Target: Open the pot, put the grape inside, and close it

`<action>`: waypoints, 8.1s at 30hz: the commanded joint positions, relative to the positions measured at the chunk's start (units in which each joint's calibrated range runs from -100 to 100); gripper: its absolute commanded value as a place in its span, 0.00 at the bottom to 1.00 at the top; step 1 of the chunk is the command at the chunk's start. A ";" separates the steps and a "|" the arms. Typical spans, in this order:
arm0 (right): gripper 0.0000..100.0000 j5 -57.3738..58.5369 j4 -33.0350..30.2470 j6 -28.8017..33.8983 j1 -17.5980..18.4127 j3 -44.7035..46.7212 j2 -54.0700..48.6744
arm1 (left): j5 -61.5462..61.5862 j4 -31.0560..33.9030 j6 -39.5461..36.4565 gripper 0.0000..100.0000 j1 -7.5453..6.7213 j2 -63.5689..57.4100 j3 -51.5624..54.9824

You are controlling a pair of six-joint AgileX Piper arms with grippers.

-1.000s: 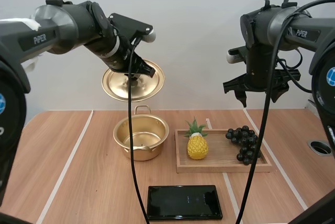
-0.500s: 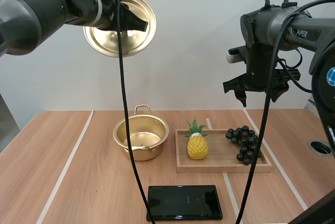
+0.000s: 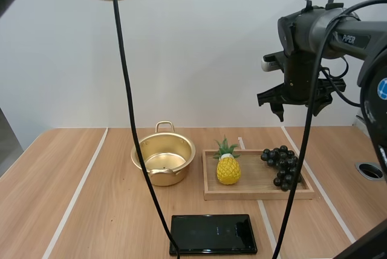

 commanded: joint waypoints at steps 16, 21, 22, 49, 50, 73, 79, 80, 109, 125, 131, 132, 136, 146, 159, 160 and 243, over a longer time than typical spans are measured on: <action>1.00 -1.72 4.00 -0.20 -0.24 0.20 4.64 | 18.39 2.18 -6.26 0.00 0.10 -0.81 -36.56; 1.00 2.48 4.00 -0.20 -0.24 0.20 9.93 | 22.70 10.00 -12.87 0.00 0.10 -0.81 -43.18; 1.00 3.03 4.00 -0.20 -0.24 0.20 11.12 | 22.87 11.22 -13.44 0.00 0.10 -0.81 -44.23; 1.00 0.05 1.21 -0.20 -0.24 0.20 25.50 | 34.15 13.00 -13.98 0.00 0.10 -0.81 -47.74; 1.00 0.09 1.21 -0.20 -0.24 0.20 25.93 | 34.15 13.00 -13.98 0.00 0.10 -0.81 -47.74; 0.00 -1.05 1.92 -0.73 -0.24 0.20 30.74 | 34.13 13.11 -13.98 0.00 0.10 -0.81 -47.74; 0.00 -1.05 2.59 -0.91 -0.24 0.20 30.74 | 34.13 13.11 -13.98 0.00 0.10 -0.81 -47.74; 0.00 -1.05 2.59 -0.91 -0.24 0.20 30.63 | 34.13 13.11 -13.98 0.00 0.10 -0.81 -47.74; 0.00 -0.57 2.46 -1.28 -0.24 -10.01 1.31 | 36.59 12.87 -14.17 0.00 0.10 -0.81 -47.74; 0.00 -19.66 3.10 -4.95 -0.24 -11.45 -10.19 | 36.00 12.99 -13.24 0.00 0.10 -3.51 -47.86; 0.00 -19.52 11.47 -15.35 0.37 -11.45 -10.42 | 36.00 12.99 -13.24 0.00 0.10 -4.20 -47.86; 0.00 -19.14 14.14 -18.09 0.66 -11.45 -10.42 | 36.00 12.99 -13.24 0.00 0.10 -4.22 -47.86; 0.00 -16.52 26.09 -29.13 1.97 -11.45 -10.42 | 37.80 12.99 -13.24 0.00 0.10 -4.45 -47.86; 0.00 -7.92 42.00 -40.33 7.14 -11.45 -10.42 | 41.93 12.99 -12.54 0.00 0.10 -4.45 -47.86; 0.00 -7.72 41.79 -44.51 13.95 -11.45 -4.18 | 43.97 12.99 -10.94 0.00 0.10 -4.56 -47.86; 0.00 -7.72 41.38 -44.51 14.22 -11.45 -3.40 | 44.18 12.99 -10.90 0.00 0.10 -4.56 -47.86; 1.00 -19.02 15.42 -20.72 22.12 -6.04 30.97 | 49.85 12.99 -10.20 0.00 0.10 -4.56 -47.86</action>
